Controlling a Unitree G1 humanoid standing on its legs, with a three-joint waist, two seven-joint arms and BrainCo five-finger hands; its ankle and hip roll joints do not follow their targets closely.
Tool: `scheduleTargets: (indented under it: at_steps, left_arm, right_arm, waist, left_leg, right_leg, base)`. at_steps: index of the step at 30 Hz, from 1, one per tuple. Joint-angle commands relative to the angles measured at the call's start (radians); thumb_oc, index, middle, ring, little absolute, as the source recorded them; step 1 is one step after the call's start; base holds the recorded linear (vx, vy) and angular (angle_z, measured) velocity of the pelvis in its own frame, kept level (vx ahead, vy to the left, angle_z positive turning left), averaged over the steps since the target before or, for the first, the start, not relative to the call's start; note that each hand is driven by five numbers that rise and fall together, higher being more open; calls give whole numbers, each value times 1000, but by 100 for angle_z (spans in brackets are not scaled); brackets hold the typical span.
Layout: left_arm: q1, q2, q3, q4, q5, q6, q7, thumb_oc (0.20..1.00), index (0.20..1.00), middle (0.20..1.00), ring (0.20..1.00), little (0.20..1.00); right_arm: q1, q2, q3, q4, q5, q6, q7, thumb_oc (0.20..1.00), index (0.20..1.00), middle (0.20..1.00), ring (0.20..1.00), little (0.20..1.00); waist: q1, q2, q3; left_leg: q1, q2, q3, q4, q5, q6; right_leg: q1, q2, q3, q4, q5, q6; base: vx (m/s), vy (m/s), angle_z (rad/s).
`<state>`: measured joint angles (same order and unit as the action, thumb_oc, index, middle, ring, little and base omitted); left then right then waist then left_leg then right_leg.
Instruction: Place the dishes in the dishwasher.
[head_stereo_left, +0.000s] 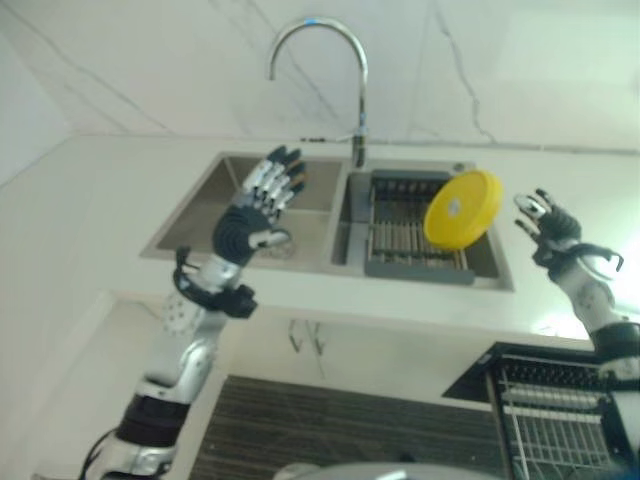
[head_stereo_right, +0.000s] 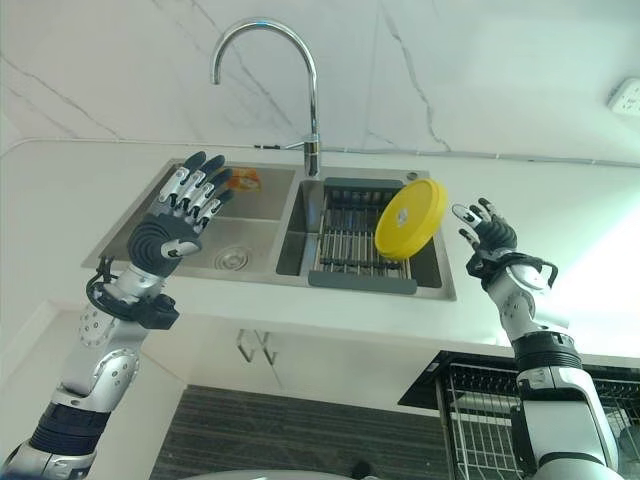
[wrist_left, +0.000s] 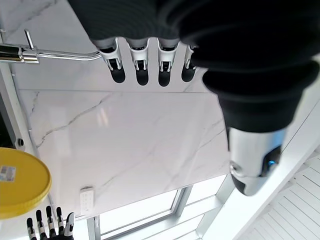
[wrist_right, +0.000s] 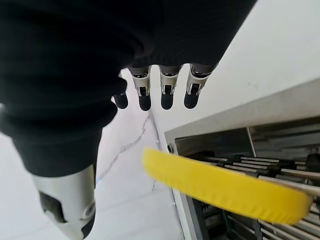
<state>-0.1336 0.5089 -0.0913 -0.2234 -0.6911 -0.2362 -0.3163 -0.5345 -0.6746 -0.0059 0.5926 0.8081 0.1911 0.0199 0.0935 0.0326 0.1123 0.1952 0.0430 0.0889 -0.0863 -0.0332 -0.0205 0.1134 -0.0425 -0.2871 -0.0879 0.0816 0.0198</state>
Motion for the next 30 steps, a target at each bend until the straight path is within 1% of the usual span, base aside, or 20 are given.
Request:
scheduleTargets:
  at_steps: [1, 5, 8, 17, 22, 26, 30]
  left_arm:
    - [-58, 53, -48, 0, -36, -51, 13, 1000, 1000, 1000, 1000, 1000]
    - [-60, 58, -48, 0, -39, -45, 20, 1000, 1000, 1000, 1000, 1000]
    - [-58, 58, -48, -1, -37, -45, 21, 1000, 1000, 1000, 1000, 1000]
    - [-60, 70, -49, 6, -44, -39, 29, 1000, 1000, 1000, 1000, 1000]
    - [-59, 74, -45, 1, -43, -28, 30, 1000, 1000, 1000, 1000, 1000]
    - [-62, 70, -48, 5, -39, -34, 39, 1000, 1000, 1000, 1000, 1000]
    - [-65, 75, -48, 7, -41, -24, 37, 1000, 1000, 1000, 1000, 1000]
  right_arm:
    - [-117, -50, 35, 54, 47, -29, 31, 1000, 1000, 1000, 1000, 1000]
    - [-141, -67, 54, 82, 41, -8, 54, 1000, 1000, 1000, 1000, 1000]
    - [-149, -73, 56, 102, 47, -7, 63, 1000, 1000, 1000, 1000, 1000]
    - [-167, -61, 76, 152, 53, -6, 61, 1000, 1000, 1000, 1000, 1000]
    - [-159, -51, 72, 162, 66, 7, 56, 1000, 1000, 1000, 1000, 1000]
    - [-158, -39, 79, 173, 69, 7, 59, 1000, 1000, 1000, 1000, 1000]
    - [-162, -38, 82, 178, 62, 9, 58, 1000, 1000, 1000, 1000, 1000]
  waist:
    - [21, -72, -44]
    - [29, -72, -47]
    - [35, -73, -46]
    - [45, -68, -47]
    - [46, -66, -46]
    - [45, -64, -44]
    - [46, -63, -43]
  left_leg:
    - [-19, -11, 40, -1, -50, -24]
    - [-23, -10, 34, -1, -46, -27]
    - [-24, -10, 30, -1, -44, -29]
    - [-28, -8, 21, -1, -39, -33]
    - [-28, -5, 23, -1, -37, -35]
    - [-27, -5, 24, -1, -37, -34]
    - [-25, -5, 25, -1, -37, -35]
  right_leg:
    - [66, -61, -17, 1, -97, 94]
    - [70, -62, -23, 1, -100, 93]
    - [71, -63, -29, 1, -99, 93]
    - [75, -64, -37, 1, -101, 92]
    - [77, -67, -41, 1, -101, 93]
    - [77, -66, -39, 1, -102, 93]
    - [80, -67, -42, 1, -103, 93]
  base:
    - [0, 0, 0]
    - [2, 2, 1]
    - [-2, 3, 7]
    - [7, 2, 6]
    - [21, -4, 1]
    - [0, 0, 0]
    - [0, 0, 0]
